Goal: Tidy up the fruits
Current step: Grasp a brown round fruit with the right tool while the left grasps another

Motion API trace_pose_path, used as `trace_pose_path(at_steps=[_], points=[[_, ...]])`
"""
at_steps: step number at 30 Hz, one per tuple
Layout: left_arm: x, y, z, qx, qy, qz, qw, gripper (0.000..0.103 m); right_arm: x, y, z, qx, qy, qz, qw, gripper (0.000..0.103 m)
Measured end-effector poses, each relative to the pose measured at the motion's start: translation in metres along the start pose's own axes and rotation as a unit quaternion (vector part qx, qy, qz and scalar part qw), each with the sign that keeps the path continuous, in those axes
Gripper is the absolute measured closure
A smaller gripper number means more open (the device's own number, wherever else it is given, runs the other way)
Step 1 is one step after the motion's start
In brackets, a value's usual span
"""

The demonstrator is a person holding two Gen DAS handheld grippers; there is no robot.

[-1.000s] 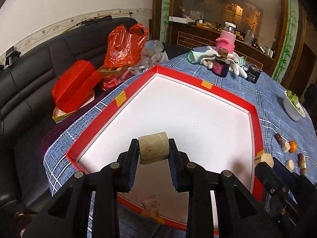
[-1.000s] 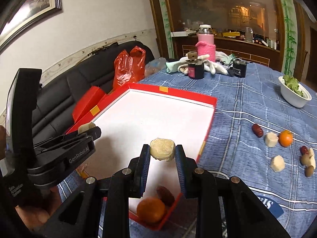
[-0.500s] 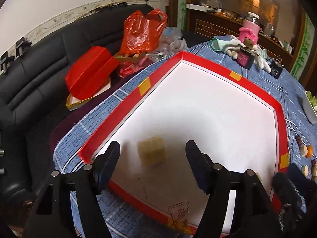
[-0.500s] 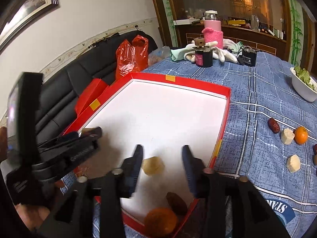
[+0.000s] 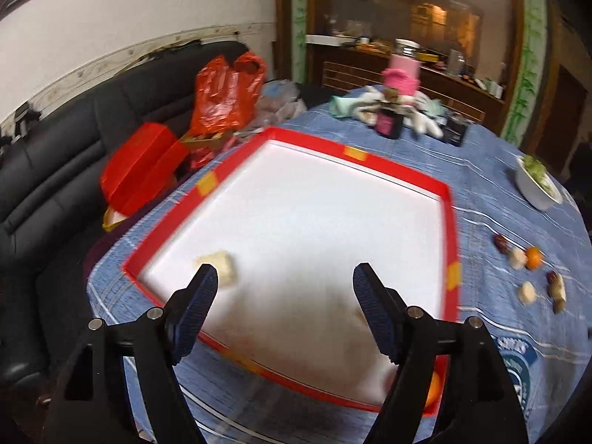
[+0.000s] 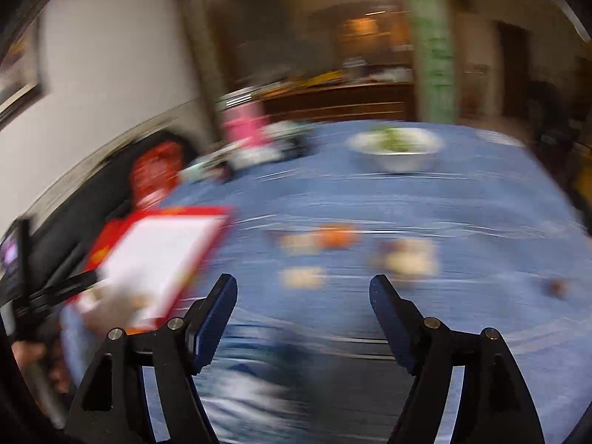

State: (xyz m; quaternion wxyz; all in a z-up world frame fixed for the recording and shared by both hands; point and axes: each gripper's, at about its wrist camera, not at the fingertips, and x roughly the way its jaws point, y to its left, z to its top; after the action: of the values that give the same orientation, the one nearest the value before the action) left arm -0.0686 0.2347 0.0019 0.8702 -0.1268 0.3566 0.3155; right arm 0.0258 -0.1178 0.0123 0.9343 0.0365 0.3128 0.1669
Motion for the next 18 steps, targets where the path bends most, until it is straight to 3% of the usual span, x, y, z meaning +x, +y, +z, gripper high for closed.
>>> trace_pose_path(at_steps=[4,7,12,14,15,18], points=[[-0.004,-0.029,-0.004,0.025,0.008,-0.025,0.9993,0.027,-0.005,-0.105,0.003,0.070,0.011,-0.108,0.992,0.031],[-0.010,-0.047,-0.008,0.047,0.003,-0.035,0.9982,0.027,0.009,-0.151,0.002,0.092,0.047,-0.136,0.985,0.038],[-0.026,-0.082,-0.013,0.089,-0.008,-0.061,0.9941,0.027,0.041,-0.170,0.011,0.086,0.083,-0.142,0.983,0.042],[-0.031,-0.099,-0.016,0.105,-0.011,-0.082,0.9911,0.027,0.056,-0.172,0.012,0.092,0.107,-0.149,0.979,0.071],[-0.035,-0.108,-0.018,0.113,-0.011,-0.093,0.9892,0.027,0.058,-0.174,0.011,0.098,0.111,-0.149,0.978,0.077],[-0.042,-0.148,-0.026,0.148,-0.010,-0.141,0.9789,0.027,0.052,-0.167,0.006,0.093,0.095,-0.145,0.981,0.077]])
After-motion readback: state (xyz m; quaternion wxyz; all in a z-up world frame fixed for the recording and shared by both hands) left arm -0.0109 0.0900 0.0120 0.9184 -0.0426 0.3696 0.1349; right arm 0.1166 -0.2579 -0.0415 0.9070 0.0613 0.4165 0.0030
